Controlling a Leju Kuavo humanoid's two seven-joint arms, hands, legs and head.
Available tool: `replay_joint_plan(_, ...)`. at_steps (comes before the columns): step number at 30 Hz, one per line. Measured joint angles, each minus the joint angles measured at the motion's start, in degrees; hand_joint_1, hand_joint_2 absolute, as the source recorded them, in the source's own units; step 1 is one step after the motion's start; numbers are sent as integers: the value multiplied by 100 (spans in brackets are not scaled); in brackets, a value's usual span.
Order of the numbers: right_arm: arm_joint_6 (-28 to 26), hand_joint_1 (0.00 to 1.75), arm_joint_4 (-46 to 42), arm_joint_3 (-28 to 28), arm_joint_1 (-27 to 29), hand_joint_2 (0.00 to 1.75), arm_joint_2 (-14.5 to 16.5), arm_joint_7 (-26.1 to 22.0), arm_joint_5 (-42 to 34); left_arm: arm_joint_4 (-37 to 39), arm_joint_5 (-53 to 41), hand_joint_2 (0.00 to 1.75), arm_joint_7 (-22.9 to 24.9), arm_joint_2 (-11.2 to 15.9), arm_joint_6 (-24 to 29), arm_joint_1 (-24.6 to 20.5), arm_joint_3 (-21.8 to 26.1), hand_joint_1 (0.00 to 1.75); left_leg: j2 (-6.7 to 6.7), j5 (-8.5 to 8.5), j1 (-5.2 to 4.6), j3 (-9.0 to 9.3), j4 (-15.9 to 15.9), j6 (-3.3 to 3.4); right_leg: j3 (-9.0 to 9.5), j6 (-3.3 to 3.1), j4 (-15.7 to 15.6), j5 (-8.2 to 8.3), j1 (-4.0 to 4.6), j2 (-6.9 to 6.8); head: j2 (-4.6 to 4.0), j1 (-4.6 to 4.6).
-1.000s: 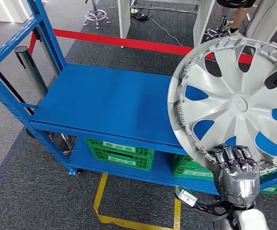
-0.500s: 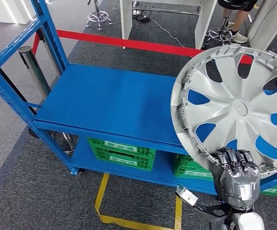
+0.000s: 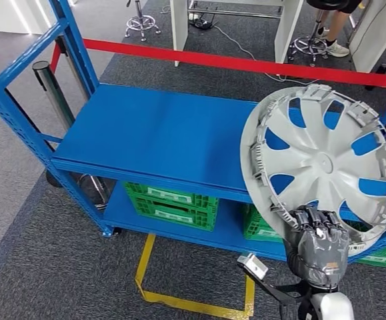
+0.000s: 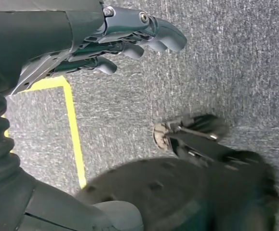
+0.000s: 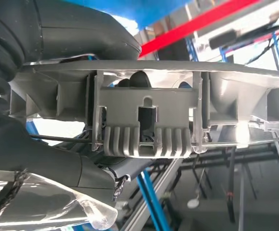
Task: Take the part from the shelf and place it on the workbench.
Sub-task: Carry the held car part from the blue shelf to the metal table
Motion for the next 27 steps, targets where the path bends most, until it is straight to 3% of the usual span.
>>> replay_joint_plan(1, 14, 175, -4, 60, 2, 175, -46, 68, -42, -17, -43, 175, 7, -20, -7, -4, 27, 0, -4, 24, -7, 88, -199, 17, -26, 43, 10, 29, 5, -5, 0, 0)
replay_joint_plan(4, 51, 175, -12, 198, 12, 175, -170, 216, -213, -58, -208, 175, 37, -66, -19, 14, 149, 0, -5, 72, -44, 6, -278, 143, -94, 176, 1, 122, -14, -5, 0, -1)
replay_joint_plan(6, 90, 175, -11, 255, 30, 175, -233, 256, -342, -92, -316, 175, 50, -77, -29, 28, 239, 0, 13, 164, -55, -87, -290, 268, -203, 214, 152, -93, -32, 13, 0, 5)
replay_joint_plan(9, 184, 175, -11, 303, 46, 175, -304, 257, -572, -149, -488, 175, 52, -95, -43, 24, 374, 0, 26, 317, -115, -276, -287, 390, -482, 183, 1105, -853, 1, 58, 0, 22)
replay_joint_plan(10, 215, 175, -11, 314, 47, 175, -318, 249, -647, -165, -549, 175, 51, -105, -49, 21, 422, 0, 26, 366, -145, -345, -280, 409, -526, 163, 1405, -975, 20, 70, 0, 22)
replay_joint_plan(11, 241, 175, -10, 324, 49, 175, -328, 238, -713, -178, -609, 175, 50, -115, -56, 19, 467, 0, 26, 412, -173, -411, -272, 422, -498, 135, 1549, -968, 44, 79, 0, 21)
replay_joint_plan(12, 264, 175, -10, 333, 53, 175, -335, 228, -768, -188, -662, 175, 47, -126, -62, 17, 510, 0, 25, 453, -200, -473, -264, 431, -372, 98, 1491, -848, 73, 85, 0, 21)
replay_joint_plan(13, 280, 175, -10, 343, 56, 175, -343, 220, -813, -198, -706, 175, 44, -134, -66, 17, 548, 0, 23, 493, -221, -525, -256, 436, -145, 48, 1229, -675, 108, 88, 0, 19)
replay_joint_plan(14, 291, 175, -12, 351, 58, 175, -351, 215, -847, -207, -747, 175, 42, -146, -69, 15, 582, 0, 21, 531, -236, -566, -251, 438, 135, -16, 842, -549, 148, 95, 0, 19)
replay_joint_plan(16, 303, 175, -25, 368, 62, 175, -369, 211, -894, -228, -807, 175, 33, -172, -69, 8, 640, 0, 16, 612, -260, -625, -240, 418, 653, -121, 78, -488, 208, 106, 0, 16)
replay_joint_plan(18, 306, 175, -46, 379, 74, 175, -388, 211, -928, -245, -852, 175, 19, -192, -67, 1, 685, 0, 16, 705, -255, -668, -242, 367, 818, -155, -225, -531, 239, 108, 0, 18)
replay_joint_plan(20, 307, 175, -64, 383, 90, 175, -405, 212, -962, -257, -884, 175, 6, -195, -60, 2, 722, 0, 12, 709, -253, -717, -222, 300, 752, -168, -307, -458, 212, 88, 0, 17)
replay_joint_plan(21, 308, 175, -72, 384, 99, 175, -412, 212, -976, -263, -893, 175, 0, -196, -55, 6, 740, 0, 10, 574, -250, -754, -130, 262, 699, -194, -343, -406, 190, 72, 0, 11)
replay_joint_plan(24, 314, 175, -77, 383, 132, 175, -425, 214, -1019, -275, -931, 175, -19, -195, -43, 5, 775, 0, 17, -228, -172, -910, 686, 148, 521, -240, -356, -238, 168, 33, 0, -3)
replay_joint_plan(25, 317, 175, -77, 376, 144, 175, -437, 216, -1050, -278, -955, 175, -28, -195, -37, -4, 784, 0, 20, -383, -140, -942, 1012, 116, 460, -229, -336, -184, 168, 25, 0, -2)
replay_joint_plan(26, 321, 175, -80, 362, 164, 175, -460, 215, -1098, -280, -989, 175, -42, -194, -32, -18, 798, 0, 21, -389, -112, -923, 1229, 88, 387, -217, -306, -131, 166, 16, 0, -2)
replay_joint_plan(27, 323, 175, -89, 339, 193, 175, -488, 208, -1162, -281, -1021, 175, -58, -192, -29, -33, 816, 0, 22, -271, -86, -836, 1277, 64, 305, -200, -265, -85, 162, 7, 0, -3)
